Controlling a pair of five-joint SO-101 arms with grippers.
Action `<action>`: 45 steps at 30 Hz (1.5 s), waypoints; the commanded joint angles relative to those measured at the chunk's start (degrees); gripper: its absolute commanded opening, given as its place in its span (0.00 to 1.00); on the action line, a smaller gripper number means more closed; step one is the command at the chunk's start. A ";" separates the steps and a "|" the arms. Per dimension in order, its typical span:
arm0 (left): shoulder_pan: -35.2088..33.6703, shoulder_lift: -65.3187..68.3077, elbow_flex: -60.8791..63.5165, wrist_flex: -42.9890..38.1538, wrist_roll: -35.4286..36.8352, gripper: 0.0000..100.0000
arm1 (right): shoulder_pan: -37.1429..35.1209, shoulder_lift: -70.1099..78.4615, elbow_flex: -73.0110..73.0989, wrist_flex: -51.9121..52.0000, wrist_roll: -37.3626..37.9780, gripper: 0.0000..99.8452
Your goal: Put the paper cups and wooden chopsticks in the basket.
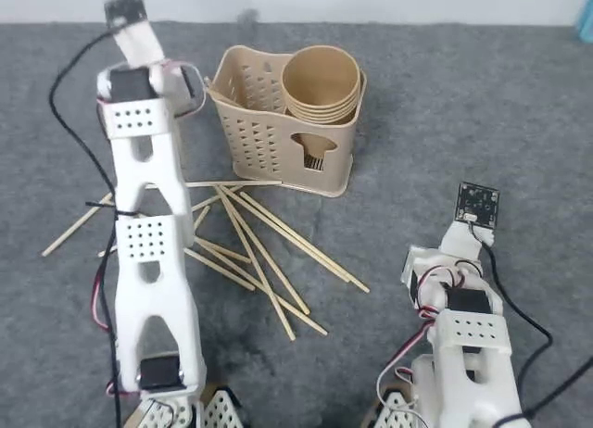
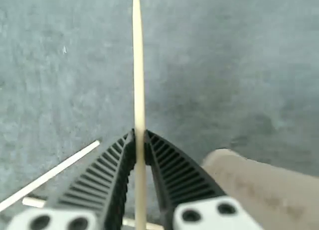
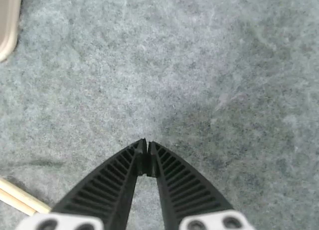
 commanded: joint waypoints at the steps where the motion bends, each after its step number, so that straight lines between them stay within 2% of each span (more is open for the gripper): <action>1: 0.53 -11.08 -1.54 2.46 0.62 0.01 | 0.31 -1.54 -0.35 -0.92 -0.35 0.01; 7: -1.49 -23.30 -1.19 2.81 0.44 0.01 | 0.31 -1.54 -0.35 -0.75 -0.35 0.01; 10: -2.20 -30.51 3.30 2.81 0.35 0.01 | 0.31 -1.54 -0.35 -0.75 -0.35 0.01; 17: -2.29 -52.57 35.03 2.37 0.18 0.01 | 0.31 -1.54 -0.35 -0.75 -0.35 0.01; 20: -2.20 -60.48 49.45 -1.14 0.18 0.01 | 0.31 -1.54 -0.35 -0.75 -0.35 0.01; 29: -3.69 -83.78 87.78 -21.71 0.09 0.01 | 0.31 -1.54 -0.35 -0.66 -0.44 0.01; 38: -1.23 -109.54 124.88 -53.63 0.26 0.01 | 0.31 -1.54 -0.35 -0.66 -0.44 0.01; 45: 4.13 -125.63 142.90 -77.71 0.26 0.01 | 0.31 -1.54 -0.35 -0.66 -0.44 0.01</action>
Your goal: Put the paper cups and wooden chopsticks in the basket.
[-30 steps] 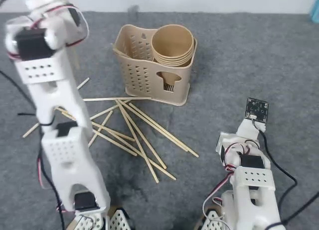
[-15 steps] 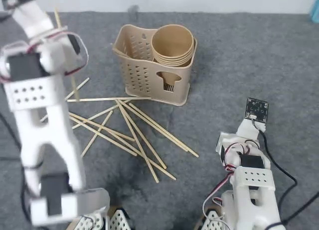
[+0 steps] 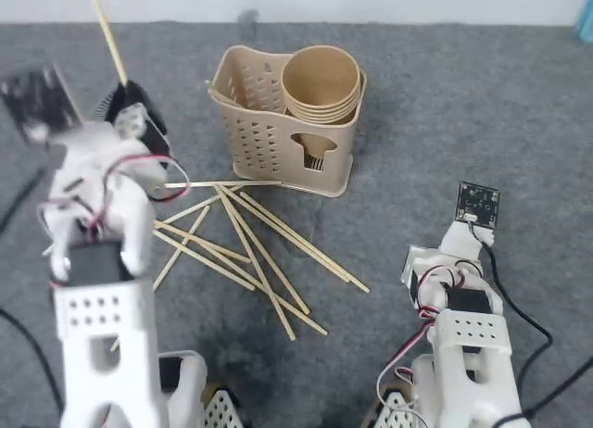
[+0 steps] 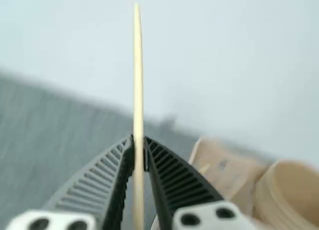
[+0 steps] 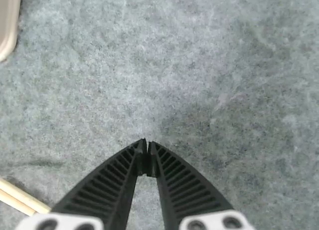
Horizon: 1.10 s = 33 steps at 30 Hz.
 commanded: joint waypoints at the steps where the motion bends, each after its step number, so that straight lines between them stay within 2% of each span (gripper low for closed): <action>1: 3.25 -8.18 6.11 -14.42 0.00 0.01 | 0.22 -1.54 -0.35 -0.66 -0.44 0.01; 7: 8.70 -13.10 11.65 -34.55 0.00 0.01 | 0.22 -1.54 -0.35 -0.66 -0.44 0.01; 16: 16.97 -12.92 12.18 -47.21 -0.26 0.01 | 0.22 -1.54 -0.35 -0.66 -0.35 0.01; 18: 18.81 -11.43 12.18 -50.73 -2.55 0.01 | 0.22 -1.54 -0.35 -0.66 -0.35 0.01; 21: 20.04 -6.86 12.26 -55.65 -8.00 0.01 | 0.22 -1.54 -0.35 -0.66 -0.26 0.01; 24: 19.87 0.18 12.26 -62.07 -10.20 0.01 | 0.22 -1.54 -0.35 -0.66 -0.26 0.01; 33: 18.02 25.49 12.26 -92.31 -13.63 0.01 | 0.22 -1.54 -0.35 -1.10 -0.26 0.01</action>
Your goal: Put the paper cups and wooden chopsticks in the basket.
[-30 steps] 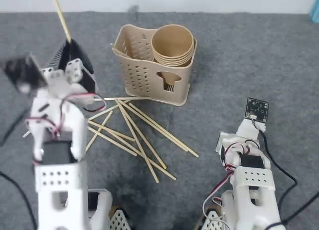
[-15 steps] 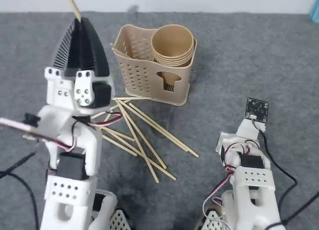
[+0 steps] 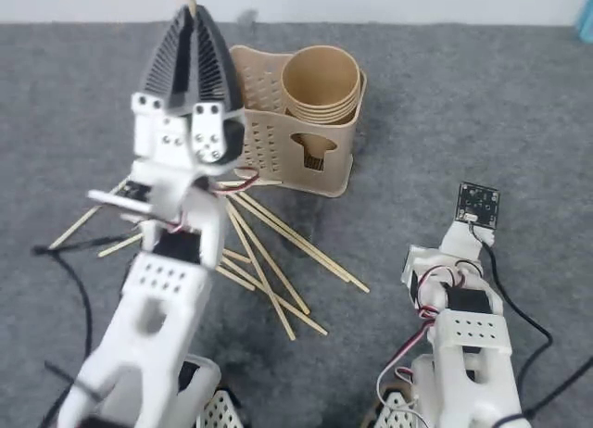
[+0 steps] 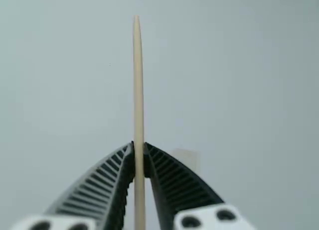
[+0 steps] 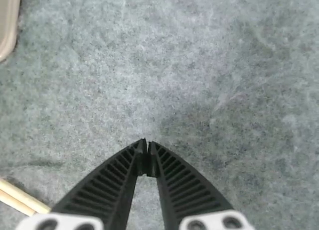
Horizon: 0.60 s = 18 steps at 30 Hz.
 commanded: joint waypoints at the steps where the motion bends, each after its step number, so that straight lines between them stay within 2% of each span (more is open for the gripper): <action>1: -1.32 9.32 -0.13 -11.69 -1.23 0.01 | 0.22 -1.54 -0.35 -1.10 -0.26 0.01; 12: -4.48 34.64 -0.04 -33.58 -1.23 0.01 | 0.22 -1.54 -0.53 -1.19 -0.26 0.01; 18: -3.78 40.70 3.47 -38.95 -1.14 0.02 | 0.22 -1.54 -0.62 -1.27 -0.26 0.01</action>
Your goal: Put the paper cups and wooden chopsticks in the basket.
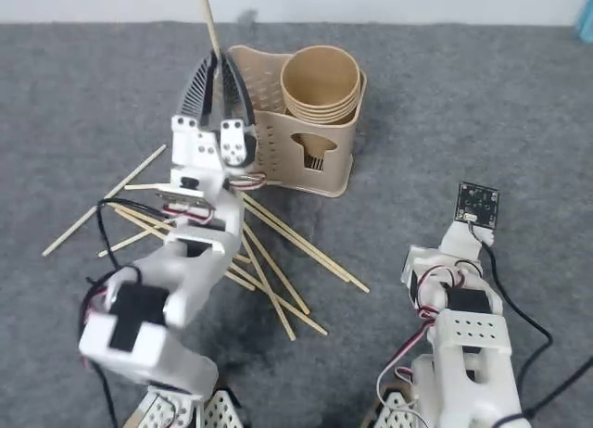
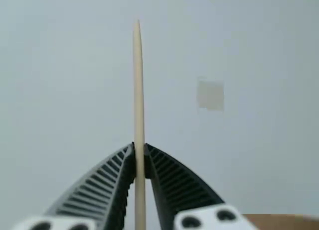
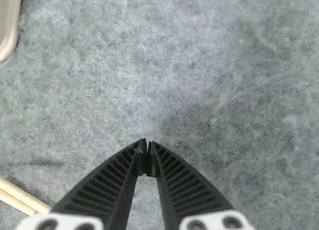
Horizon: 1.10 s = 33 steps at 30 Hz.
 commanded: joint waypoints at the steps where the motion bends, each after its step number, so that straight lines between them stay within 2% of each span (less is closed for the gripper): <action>1: 0.70 -0.09 2.15 -2.90 -0.70 0.03 | 0.31 -1.54 -0.62 -1.27 -0.26 0.01; 6: 1.76 -0.09 6.73 -3.08 -0.70 0.09 | 0.31 -1.54 -0.70 -1.27 -0.26 0.01; 15: 0.97 -0.79 9.45 -3.08 -0.62 0.10 | 0.31 -1.54 -0.70 -1.27 -0.26 0.01; 21: -1.49 -9.32 10.15 -0.88 1.58 0.09 | 0.31 -1.54 -0.70 -1.27 -0.26 0.01; 23: -2.73 -14.68 10.33 4.13 3.78 0.09 | 0.31 -1.54 -0.70 -1.27 -0.26 0.01; 26: -5.36 -25.76 10.33 16.62 7.03 0.09 | 0.31 -1.54 -0.53 -1.89 -0.26 0.01; 33: -10.11 -58.64 9.71 55.91 17.41 0.10 | 0.31 -1.19 -0.35 -2.77 -0.26 0.01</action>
